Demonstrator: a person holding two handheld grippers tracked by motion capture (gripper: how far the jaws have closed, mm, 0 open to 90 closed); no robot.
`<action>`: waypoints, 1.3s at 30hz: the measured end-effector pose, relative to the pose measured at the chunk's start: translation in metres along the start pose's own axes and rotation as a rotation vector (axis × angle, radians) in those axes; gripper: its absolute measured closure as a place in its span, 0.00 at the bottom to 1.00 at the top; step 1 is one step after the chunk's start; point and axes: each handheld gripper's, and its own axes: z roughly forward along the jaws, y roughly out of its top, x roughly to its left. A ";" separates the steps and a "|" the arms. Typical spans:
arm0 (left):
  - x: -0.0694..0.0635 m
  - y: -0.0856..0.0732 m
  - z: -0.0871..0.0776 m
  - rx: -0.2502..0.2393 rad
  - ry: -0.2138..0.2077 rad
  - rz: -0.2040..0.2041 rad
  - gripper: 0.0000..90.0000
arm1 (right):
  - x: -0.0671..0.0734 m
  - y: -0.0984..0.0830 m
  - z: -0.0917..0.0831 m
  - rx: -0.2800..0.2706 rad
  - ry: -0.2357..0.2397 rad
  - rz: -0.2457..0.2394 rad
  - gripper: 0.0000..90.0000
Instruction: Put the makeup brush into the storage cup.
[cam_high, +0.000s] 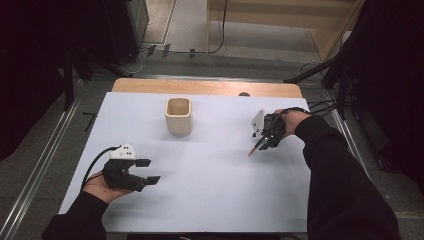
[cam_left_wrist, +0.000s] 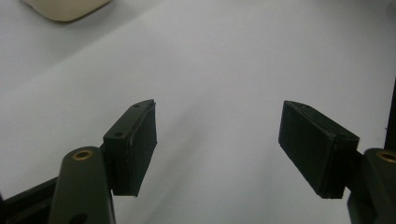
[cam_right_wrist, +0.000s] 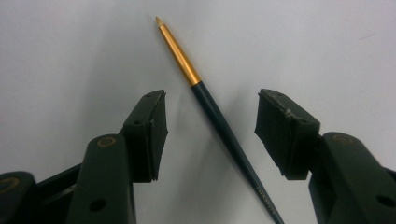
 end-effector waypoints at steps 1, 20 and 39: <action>0.000 0.000 0.000 0.001 0.000 -0.001 0.32 | 0.000 0.000 0.001 0.010 -0.003 -0.003 0.50; 0.001 -0.001 0.000 0.005 0.007 -0.004 0.32 | -0.019 -0.001 0.010 0.109 0.045 -0.062 0.69; 0.001 -0.001 0.000 0.009 0.004 0.000 0.32 | -0.026 -0.006 0.010 0.142 0.068 -0.044 0.79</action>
